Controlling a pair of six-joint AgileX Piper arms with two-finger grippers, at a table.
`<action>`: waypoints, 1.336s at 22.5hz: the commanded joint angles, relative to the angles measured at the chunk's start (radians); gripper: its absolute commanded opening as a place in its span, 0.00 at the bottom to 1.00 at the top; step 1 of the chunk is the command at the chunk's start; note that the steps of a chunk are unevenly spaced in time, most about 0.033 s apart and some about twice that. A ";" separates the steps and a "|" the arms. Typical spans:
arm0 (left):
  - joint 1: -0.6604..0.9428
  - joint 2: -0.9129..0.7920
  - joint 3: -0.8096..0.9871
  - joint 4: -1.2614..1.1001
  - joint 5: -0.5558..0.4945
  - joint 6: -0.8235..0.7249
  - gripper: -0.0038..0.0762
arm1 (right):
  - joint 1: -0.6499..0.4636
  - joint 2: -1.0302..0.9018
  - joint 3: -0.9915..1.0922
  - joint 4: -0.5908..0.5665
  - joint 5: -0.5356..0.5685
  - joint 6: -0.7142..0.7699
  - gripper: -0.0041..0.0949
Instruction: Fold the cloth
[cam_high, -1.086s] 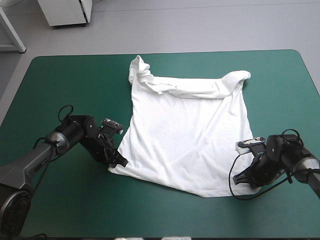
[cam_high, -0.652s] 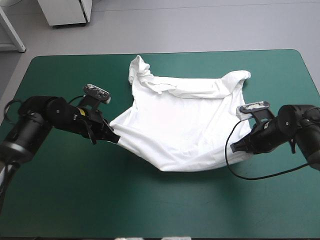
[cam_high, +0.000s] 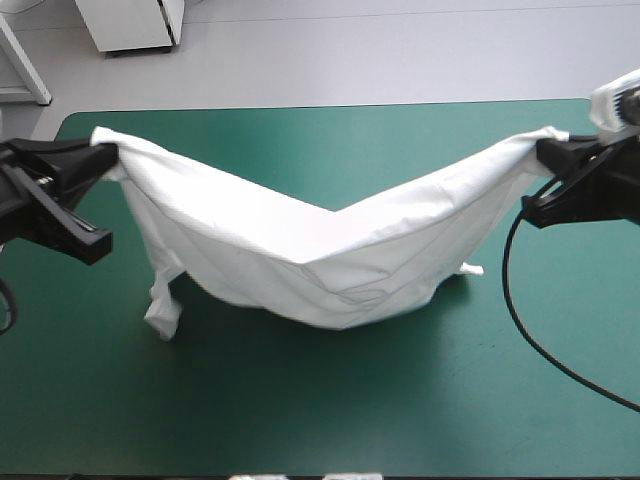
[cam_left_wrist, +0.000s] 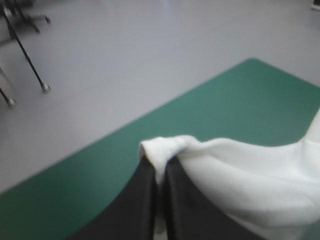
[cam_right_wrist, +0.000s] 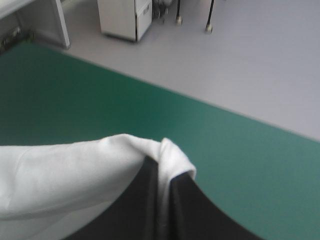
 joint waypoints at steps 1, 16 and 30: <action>-0.005 0.002 -0.156 -0.021 -0.155 0.043 0.04 | 0.000 0.005 -0.167 0.016 -0.155 0.002 0.02; -0.005 0.236 -0.243 0.022 -0.913 0.179 0.04 | 0.000 0.329 -0.573 0.019 -0.545 0.022 0.02; 0.129 0.915 -0.888 -0.094 -1.273 0.148 0.04 | -0.150 0.802 -0.882 0.079 -0.984 0.013 0.02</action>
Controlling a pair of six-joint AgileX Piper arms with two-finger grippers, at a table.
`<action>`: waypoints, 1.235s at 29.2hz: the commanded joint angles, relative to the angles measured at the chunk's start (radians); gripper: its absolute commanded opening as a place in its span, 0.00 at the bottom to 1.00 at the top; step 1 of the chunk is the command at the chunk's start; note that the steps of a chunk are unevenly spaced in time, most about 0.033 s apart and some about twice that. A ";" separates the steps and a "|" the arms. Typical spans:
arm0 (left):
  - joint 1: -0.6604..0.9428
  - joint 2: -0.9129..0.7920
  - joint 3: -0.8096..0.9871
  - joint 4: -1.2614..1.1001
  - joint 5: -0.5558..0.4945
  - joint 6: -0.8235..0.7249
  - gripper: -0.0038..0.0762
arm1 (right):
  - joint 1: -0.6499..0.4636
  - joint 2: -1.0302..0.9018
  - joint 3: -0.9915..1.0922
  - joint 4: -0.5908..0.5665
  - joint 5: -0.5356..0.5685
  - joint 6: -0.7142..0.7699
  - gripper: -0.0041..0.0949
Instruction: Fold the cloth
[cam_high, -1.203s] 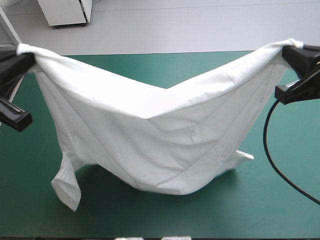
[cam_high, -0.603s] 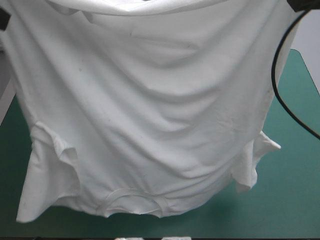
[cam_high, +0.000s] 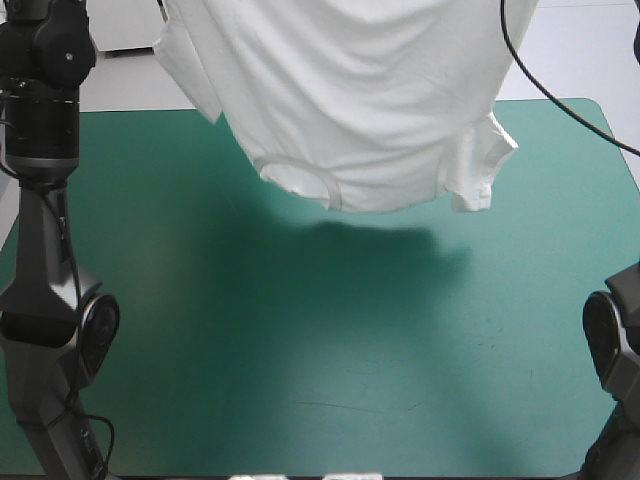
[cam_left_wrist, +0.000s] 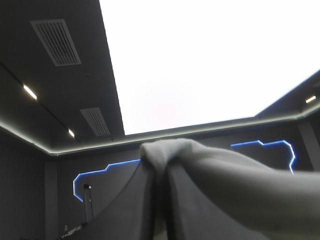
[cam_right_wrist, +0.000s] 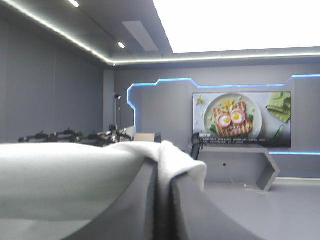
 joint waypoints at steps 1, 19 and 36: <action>0.041 0.065 -0.168 -0.064 -0.105 -0.019 0.04 | -0.043 0.038 -0.064 0.019 -0.238 -0.008 0.02; 0.113 0.293 -0.162 -0.154 0.539 -0.042 0.04 | -0.054 0.331 0.000 0.016 0.105 -0.121 0.02; 0.117 0.321 -0.149 -0.011 1.228 -0.267 0.04 | -0.067 0.164 0.457 0.088 0.273 -0.264 0.02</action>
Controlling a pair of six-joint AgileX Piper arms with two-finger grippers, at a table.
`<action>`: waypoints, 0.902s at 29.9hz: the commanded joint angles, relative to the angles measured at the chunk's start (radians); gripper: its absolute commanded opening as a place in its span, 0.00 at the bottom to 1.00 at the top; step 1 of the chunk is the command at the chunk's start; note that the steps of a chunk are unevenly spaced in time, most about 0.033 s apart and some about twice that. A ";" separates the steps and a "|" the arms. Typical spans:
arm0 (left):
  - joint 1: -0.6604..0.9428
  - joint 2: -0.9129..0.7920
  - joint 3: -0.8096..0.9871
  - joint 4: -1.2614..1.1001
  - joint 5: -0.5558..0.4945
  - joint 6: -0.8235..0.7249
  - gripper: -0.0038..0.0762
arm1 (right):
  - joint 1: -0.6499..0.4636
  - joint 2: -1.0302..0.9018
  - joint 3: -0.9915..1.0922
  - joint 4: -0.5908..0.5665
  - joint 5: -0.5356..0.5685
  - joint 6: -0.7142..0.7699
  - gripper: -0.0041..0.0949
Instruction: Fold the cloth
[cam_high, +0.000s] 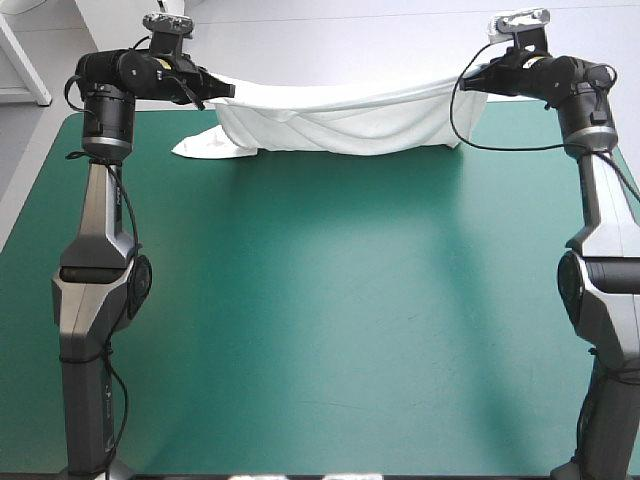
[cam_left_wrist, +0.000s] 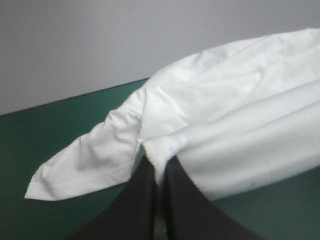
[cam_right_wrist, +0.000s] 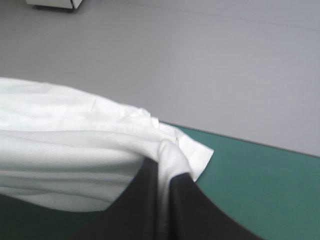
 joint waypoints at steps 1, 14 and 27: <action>0.003 -0.081 -0.015 -0.030 0.047 -0.049 0.04 | -0.017 -0.146 0.105 0.039 -0.037 -0.065 0.02; 0.003 -0.396 0.533 -0.037 0.047 -0.062 0.04 | -0.022 -0.408 0.653 0.026 0.034 -0.131 0.02; -0.023 -0.700 1.196 -0.028 0.043 -0.017 0.04 | -0.022 -0.724 1.049 -0.052 0.104 -0.118 0.02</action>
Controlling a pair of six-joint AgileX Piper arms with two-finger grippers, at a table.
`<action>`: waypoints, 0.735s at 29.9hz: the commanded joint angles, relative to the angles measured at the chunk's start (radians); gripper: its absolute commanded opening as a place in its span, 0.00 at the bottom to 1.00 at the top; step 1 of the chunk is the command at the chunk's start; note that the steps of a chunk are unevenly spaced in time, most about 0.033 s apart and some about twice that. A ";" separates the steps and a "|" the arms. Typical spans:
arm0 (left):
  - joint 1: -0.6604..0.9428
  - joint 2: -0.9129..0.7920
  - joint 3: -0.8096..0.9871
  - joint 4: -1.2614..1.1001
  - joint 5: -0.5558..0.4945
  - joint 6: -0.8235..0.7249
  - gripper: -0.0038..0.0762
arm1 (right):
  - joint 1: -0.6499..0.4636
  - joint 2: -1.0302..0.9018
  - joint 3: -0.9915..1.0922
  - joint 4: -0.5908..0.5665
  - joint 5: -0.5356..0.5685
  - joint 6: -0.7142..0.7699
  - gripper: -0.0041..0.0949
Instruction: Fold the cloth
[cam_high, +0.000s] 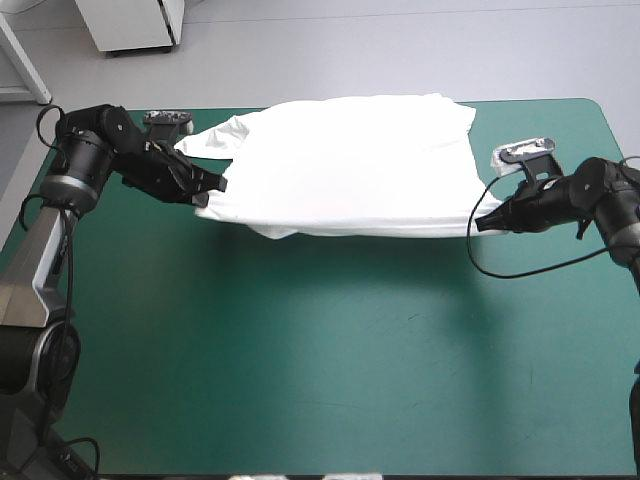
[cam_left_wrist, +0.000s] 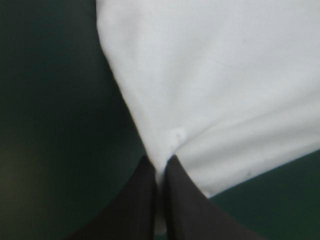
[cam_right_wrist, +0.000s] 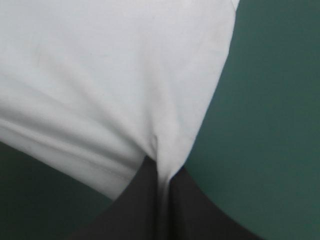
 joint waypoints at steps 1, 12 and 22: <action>-0.016 -0.136 0.130 -0.016 0.028 0.017 0.04 | -0.005 -0.117 0.058 -0.006 -0.003 0.008 0.02; -0.020 -0.456 0.582 -0.014 -0.063 0.040 0.04 | -0.005 -0.381 0.375 -0.056 0.041 0.061 0.02; -0.166 -0.643 0.824 0.132 -0.014 -0.021 0.04 | 0.103 -0.552 0.566 -0.192 0.177 0.168 0.02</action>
